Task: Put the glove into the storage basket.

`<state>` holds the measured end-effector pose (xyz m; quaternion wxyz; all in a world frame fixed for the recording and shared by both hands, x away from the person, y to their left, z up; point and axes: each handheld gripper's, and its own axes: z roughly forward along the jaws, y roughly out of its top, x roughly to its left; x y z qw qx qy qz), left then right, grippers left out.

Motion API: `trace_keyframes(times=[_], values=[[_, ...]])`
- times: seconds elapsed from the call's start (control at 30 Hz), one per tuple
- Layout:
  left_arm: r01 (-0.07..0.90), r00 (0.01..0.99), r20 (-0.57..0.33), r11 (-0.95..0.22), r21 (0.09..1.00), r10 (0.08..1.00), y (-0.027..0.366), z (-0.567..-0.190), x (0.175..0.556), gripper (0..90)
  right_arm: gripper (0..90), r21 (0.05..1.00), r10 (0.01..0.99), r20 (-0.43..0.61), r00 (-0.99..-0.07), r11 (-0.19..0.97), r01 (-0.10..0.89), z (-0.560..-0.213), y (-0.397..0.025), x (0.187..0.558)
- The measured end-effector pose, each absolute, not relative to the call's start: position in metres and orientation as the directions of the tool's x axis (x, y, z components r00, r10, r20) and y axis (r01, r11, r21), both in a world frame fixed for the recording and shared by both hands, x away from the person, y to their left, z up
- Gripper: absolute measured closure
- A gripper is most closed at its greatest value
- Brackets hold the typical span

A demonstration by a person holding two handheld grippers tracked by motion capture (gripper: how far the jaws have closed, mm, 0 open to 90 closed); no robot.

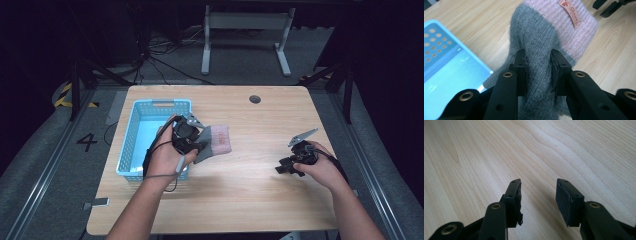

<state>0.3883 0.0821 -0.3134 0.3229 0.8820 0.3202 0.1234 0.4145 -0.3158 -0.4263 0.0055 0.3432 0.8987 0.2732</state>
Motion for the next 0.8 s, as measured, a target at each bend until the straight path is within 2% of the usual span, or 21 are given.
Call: trace_keyframes(times=[0.3, 0.8], values=[[0.513, 0.741, -0.012, -0.555, 0.655, 0.671, 0.119, -0.308, 0.401, 70.3, 56.6, 0.489, 0.627, 0.182, -0.757, 0.610, 0.623, -0.429, -0.317, 0.411], [0.558, 0.693, 0.013, -0.548, 0.623, 0.721, 0.168, -0.315, 0.428, 70.2, 56.4, 0.482, 0.647, 0.187, -0.739, 0.595, 0.643, -0.433, -0.323, 0.404]])
